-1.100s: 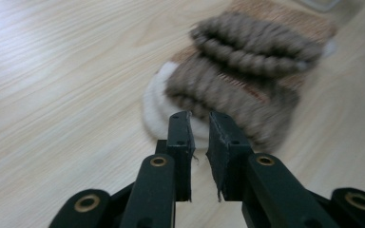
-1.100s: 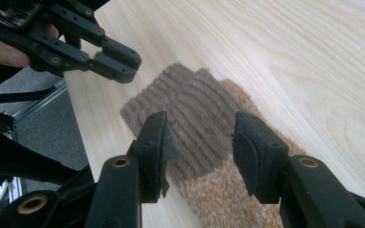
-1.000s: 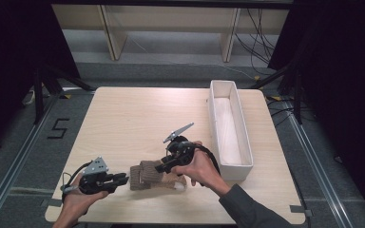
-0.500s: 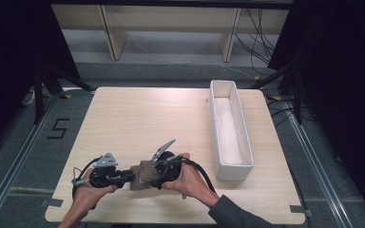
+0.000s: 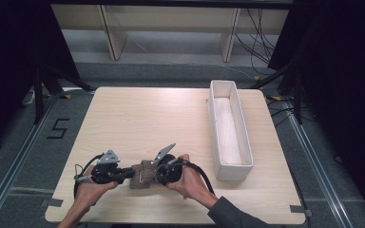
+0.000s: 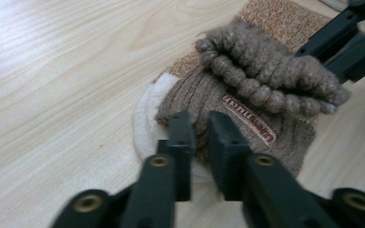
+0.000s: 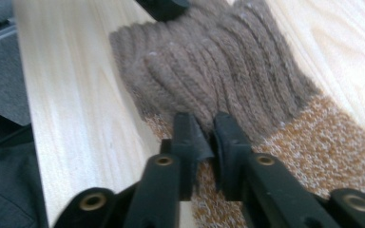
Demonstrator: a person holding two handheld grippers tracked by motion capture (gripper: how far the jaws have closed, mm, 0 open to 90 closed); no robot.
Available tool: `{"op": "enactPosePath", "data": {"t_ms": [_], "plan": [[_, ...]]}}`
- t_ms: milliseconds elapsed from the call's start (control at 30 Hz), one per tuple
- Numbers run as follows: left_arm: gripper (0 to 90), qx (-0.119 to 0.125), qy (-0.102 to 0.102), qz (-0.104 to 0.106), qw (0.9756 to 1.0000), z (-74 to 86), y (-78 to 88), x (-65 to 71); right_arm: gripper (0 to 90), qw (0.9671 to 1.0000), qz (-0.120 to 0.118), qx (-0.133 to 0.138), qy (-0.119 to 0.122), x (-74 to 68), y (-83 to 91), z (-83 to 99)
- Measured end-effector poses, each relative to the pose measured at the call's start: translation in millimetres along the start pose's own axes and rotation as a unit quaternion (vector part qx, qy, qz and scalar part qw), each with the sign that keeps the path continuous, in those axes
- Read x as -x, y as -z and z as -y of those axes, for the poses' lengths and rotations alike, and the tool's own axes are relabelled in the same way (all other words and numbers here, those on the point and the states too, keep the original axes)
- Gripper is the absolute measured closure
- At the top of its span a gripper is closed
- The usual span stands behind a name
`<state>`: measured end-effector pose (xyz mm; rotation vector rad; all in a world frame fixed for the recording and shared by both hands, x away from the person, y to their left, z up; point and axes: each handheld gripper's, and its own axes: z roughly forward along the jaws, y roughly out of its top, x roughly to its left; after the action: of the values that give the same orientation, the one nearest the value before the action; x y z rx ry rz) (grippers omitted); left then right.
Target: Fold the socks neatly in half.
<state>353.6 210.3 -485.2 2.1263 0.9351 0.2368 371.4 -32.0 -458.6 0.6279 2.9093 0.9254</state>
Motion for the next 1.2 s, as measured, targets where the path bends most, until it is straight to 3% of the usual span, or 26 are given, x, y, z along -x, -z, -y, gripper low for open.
{"op": "enactPosePath", "data": {"t_ms": [133,167,233,300,333,367,400,467,500,533,633,733,767,800,867,933,967,1067,1133,1167,1200], "plan": [[88.5,-0.002,0.001,0.002,1.0000,0.9,-3.6,0.3,84.3,0.9994,-0.007,0.030,-0.015,1.9,19.4,-8.2],[88.6,0.003,0.004,0.000,1.0000,1.1,-4.5,1.0,84.4,0.9994,-0.008,0.033,-0.011,2.0,27.0,-13.2],[88.6,0.002,0.007,-0.001,1.0000,0.6,-4.2,1.5,84.5,0.9979,0.007,0.065,0.003,3.9,40.0,-23.4],[88.6,0.001,0.003,-0.004,1.0000,-0.4,-4.7,-0.2,84.5,0.9966,-0.001,0.081,0.014,3.5,46.3,-32.5],[88.6,-0.001,0.003,-0.003,1.0000,-0.5,-5.0,-1.1,84.4,0.9972,-0.007,0.074,0.008,0.2,46.1,-35.0],[88.5,-0.001,0.002,-0.004,1.0000,-0.6,-5.0,-1.8,84.4,0.9973,-0.011,0.068,0.026,-1.1,40.7,-36.0],[88.5,0.003,0.007,-0.006,1.0000,-0.3,-4.8,-1.6,84.4,0.9984,-0.011,0.049,0.025,-6.2,33.5,-34.2],[88.6,0.008,-0.001,-0.010,0.9999,-0.8,-3.7,-3.9,84.2,0.9988,-0.019,0.014,0.042,-12.3,14.9,-25.7],[88.8,0.011,0.008,-0.012,0.9998,-0.9,-3.4,-3.7,84.2,0.9988,-0.023,0.002,0.042,-14.3,6.7,-19.4],[88.9,0.015,0.004,-0.012,0.9998,-1.0,-2.7,-4.7,84.0,0.9987,-0.028,-0.004,0.041,-14.5,-0.1,-13.1],[88.3,0.025,0.002,-0.011,0.9996,-3.6,-0.8,-4.1,83.3,0.9990,-0.039,0.000,0.024,-12.2,-9.2,1.8],[86.4,0.027,0.002,-0.013,0.9996,-6.9,2.6,-3.7,80.1,0.9988,-0.046,0.013,0.009,-9.8,-6.9,5.7],[85.4,0.037,0.010,-0.014,0.9992,-7.4,2.3,-3.4,78.0,0.9986,-0.050,0.018,0.004,-9.5,-5.6,5.5],[83.5,0.029,0.005,-0.013,0.9995,-8.1,4.5,-5.4,76.0,0.9983,-0.053,0.025,-0.002,-8.9,-3.4,5.1],[79.1,0.039,0.021,-0.017,0.9988,-7.5,5.8,-7.0,73.7,0.9980,-0.045,0.044,0.005,-4.9,5.0,5.2],[76.5,0.036,0.025,-0.014,0.9989,-6.1,8.6,-9.0,72.7,0.9964,-0.048,0.062,-0.031,-5.5,17.3,6.3],[75.2,0.041,0.035,-0.011,0.9985,-5.7,7.7,-8.2,72.7,0.9957,-0.049,0.073,-0.031,-3.7,23.1,7.4],[72.0,0.026,0.026,-0.009,0.9993,-6.0,6.2,-8.2,72.7,0.9948,-0.040,0.086,-0.037,-0.1,36.7,12.9],[71.1,0.018,0.024,-0.005,0.9995,-7.4,4.3,-6.8,72.9,0.9955,-0.030,0.079,-0.042,0.5,41.6,17.2],[70.2,0.023,0.037,-0.005,0.9990,-8.0,1.1,-5.2,73.5,0.9961,-0.023,0.074,-0.042,0.5,43.5,19.5],[68.9,0.009,0.029,-0.001,0.9995,-8.7,0.5,-7.8,73.9,0.9965,-0.018,0.071,-0.041,1.0,44.6,21.7]]}}
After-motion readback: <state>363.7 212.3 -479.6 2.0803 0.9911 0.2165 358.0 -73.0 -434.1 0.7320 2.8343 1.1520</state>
